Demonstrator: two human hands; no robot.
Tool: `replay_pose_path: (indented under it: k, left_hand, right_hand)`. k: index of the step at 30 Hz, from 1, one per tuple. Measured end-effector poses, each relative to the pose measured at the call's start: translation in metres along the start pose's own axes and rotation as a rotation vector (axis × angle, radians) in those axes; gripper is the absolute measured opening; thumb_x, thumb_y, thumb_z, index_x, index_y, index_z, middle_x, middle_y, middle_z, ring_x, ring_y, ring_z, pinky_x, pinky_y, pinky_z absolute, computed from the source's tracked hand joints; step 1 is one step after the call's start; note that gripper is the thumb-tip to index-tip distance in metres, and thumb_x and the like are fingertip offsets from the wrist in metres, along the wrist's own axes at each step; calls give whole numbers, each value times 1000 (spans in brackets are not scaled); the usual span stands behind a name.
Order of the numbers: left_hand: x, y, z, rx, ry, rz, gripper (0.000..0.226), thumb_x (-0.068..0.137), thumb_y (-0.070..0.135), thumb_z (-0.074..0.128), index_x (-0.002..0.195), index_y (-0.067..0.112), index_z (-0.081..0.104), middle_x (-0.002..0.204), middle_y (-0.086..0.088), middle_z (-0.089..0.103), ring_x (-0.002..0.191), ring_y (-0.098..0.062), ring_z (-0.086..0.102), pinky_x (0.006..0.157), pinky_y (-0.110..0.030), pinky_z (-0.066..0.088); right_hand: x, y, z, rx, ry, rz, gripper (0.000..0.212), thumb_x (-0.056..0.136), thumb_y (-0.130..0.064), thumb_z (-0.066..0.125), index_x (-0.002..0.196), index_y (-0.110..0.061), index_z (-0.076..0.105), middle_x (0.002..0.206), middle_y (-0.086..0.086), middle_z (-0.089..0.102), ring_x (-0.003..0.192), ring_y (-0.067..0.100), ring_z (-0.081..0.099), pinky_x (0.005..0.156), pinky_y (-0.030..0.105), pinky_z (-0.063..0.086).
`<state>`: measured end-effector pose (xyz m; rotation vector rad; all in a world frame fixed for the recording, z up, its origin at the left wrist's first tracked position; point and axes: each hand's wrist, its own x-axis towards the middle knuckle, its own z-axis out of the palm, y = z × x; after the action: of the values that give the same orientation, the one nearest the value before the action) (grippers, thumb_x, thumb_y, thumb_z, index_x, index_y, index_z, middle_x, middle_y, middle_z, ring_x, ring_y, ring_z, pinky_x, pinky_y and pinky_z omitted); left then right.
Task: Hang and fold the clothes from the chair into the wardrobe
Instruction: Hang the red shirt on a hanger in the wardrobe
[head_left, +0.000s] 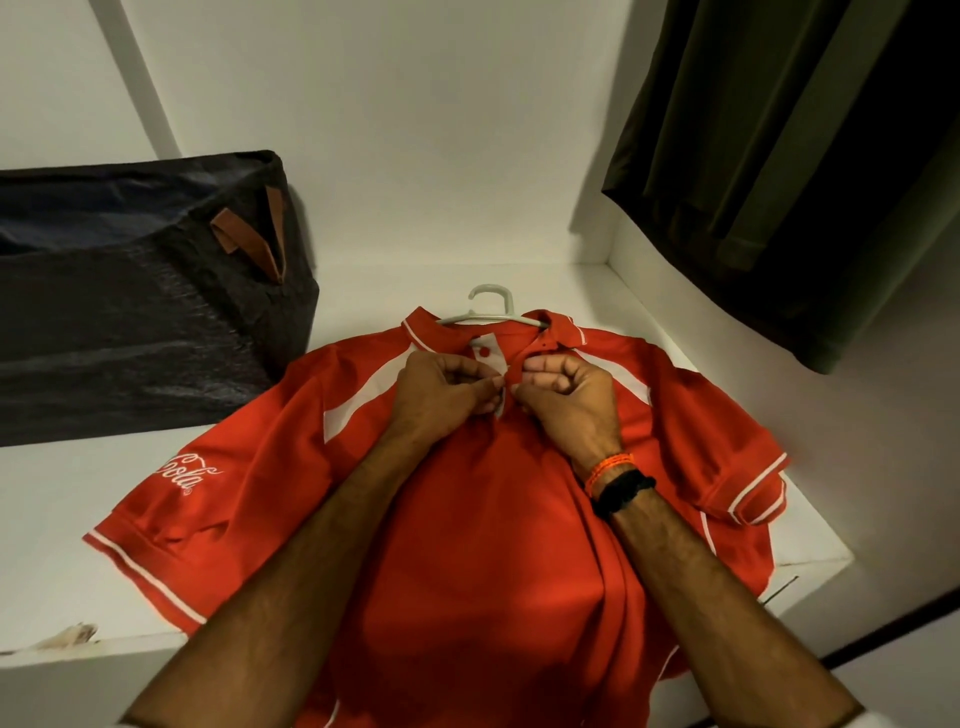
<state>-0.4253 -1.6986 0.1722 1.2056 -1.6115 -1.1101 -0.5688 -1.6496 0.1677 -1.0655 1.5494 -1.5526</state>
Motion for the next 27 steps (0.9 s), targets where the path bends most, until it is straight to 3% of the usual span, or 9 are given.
replay_pose_path:
  k: [4,9,14,17,21,25,27]
  left_hand:
    - [-1,0,-1,-32,-3,-12,11,82,11,76,93,8,76,82,-7,75,71,-16,74,72,-27,60]
    - [-2,0,-2,-50,-8,3,7,83,9,76,84,16,75,78,-5,75,72,-17,74,76,-32,61]
    - [-1,0,-2,-26,-28,-8,11,84,8,74,83,19,74,80,-7,75,72,-19,74,78,-37,61]
    - [-3,5,-3,-55,-36,-46,9,87,10,72,82,17,75,86,-10,76,71,-20,74,76,-33,61]
    - [-4,6,-2,62,-51,6,9,82,25,78,87,18,75,76,3,74,61,-7,71,62,-14,56]
    - [-2,2,0,53,-15,-12,5,86,18,74,84,22,71,82,-2,75,62,-12,72,68,-26,60]
    - [-2,2,2,61,3,-19,6,87,17,73,84,21,71,80,0,73,60,-11,71,65,-25,59]
  right_hand:
    - [-1,0,0,-8,-10,-11,21,78,0,77,87,-18,70,71,2,71,62,11,63,68,29,55]
    - [-2,-4,0,102,-43,8,18,88,5,63,84,-11,69,68,4,70,61,10,67,57,20,54]
    - [-6,-2,0,24,-35,-75,20,79,7,74,85,-11,69,72,3,72,60,9,66,56,21,56]
    - [-5,0,-1,-14,-27,-106,23,75,8,78,84,-12,69,76,7,75,63,14,66,61,28,57]
    - [-3,3,0,-38,-41,-116,28,74,9,78,82,-16,68,76,5,75,68,17,69,70,37,59]
    - [-2,2,1,10,-67,-65,29,72,12,78,85,-12,67,80,9,75,70,17,72,69,31,59]
    - [-2,1,1,18,-60,-49,29,72,11,80,83,-12,66,80,8,75,69,16,71,69,31,58]
